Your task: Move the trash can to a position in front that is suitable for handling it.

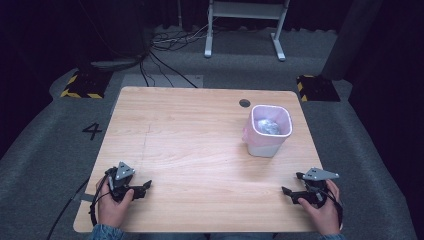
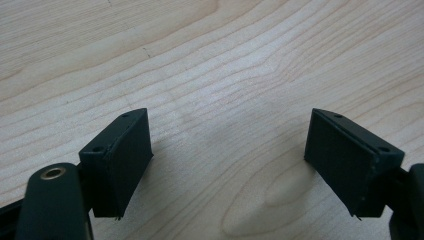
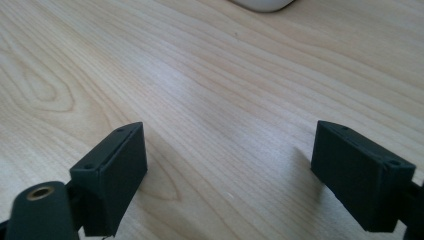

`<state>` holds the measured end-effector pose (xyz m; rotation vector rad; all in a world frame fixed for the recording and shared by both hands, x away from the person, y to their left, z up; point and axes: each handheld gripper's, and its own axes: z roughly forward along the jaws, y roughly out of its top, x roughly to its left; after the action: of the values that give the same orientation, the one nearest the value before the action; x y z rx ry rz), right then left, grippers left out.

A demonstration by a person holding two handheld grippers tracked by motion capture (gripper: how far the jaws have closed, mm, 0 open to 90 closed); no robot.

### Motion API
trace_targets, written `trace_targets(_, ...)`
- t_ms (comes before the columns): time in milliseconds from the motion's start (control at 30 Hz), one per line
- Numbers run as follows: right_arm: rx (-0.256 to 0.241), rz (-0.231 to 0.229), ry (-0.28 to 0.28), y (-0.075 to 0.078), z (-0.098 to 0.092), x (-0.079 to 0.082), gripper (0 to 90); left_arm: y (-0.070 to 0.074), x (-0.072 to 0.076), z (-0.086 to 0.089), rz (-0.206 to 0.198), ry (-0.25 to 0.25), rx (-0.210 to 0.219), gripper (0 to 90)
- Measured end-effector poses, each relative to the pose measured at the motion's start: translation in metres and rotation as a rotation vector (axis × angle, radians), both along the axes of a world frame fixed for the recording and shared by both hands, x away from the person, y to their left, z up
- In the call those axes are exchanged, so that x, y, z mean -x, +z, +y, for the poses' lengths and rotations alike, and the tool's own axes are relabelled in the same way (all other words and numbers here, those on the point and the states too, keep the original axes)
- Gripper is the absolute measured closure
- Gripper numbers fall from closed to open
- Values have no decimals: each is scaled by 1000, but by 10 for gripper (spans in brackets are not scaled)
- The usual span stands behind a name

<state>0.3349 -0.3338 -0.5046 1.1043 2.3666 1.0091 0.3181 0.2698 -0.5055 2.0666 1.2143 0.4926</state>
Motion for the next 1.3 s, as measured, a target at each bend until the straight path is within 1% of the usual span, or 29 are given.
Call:
trace_targets(67, -1, 3, 13, 0, 0, 1, 141, 0, 0, 0, 2, 1, 0, 183)
trace_targets(500, -4, 2, 5, 0, -1, 1, 153, 0, 0, 0, 2, -1, -1, 183)
trace_targets(567, -8, -4, 2, 0, 0, 1, 195, 0, 0, 0, 2, -1, -1, 183)
trace_targets(633, -13, -10, 22, 1, 1, 2, 230, 0, 0, 0, 2, -1, -1, 183)
trace_targets(700, -15, -11, 26, 1, 2, 3, 250, 0, 0, 0, 0, 0, 0, 183)
trace_targets(800, -41, 1, 23, 3, 4, 4, 277, 0, 0, 0, -1, 1, 1, 183)
trace_targets(900, -58, -6, 28, 13, 7, 4, 302, 0, 0, 0, 0, 0, 0, 183)
trace_targets(1000, -73, -13, 38, 25, 10, 2, 303, 0, 0, 0, 0, 0, 0, 183)
trace_targets(1100, -81, -27, 47, 38, 12, 0, 305, 0, 0, 0, 0, 0, 0, 183)
trace_targets(1167, -87, -27, 47, 45, 13, -2, 305, 0, 0, 0, 0, 0, -1, 182)
trace_targets(1300, -91, -49, 59, 61, 16, -6, 305, 0, 0, 0, -1, -1, -1, 182)
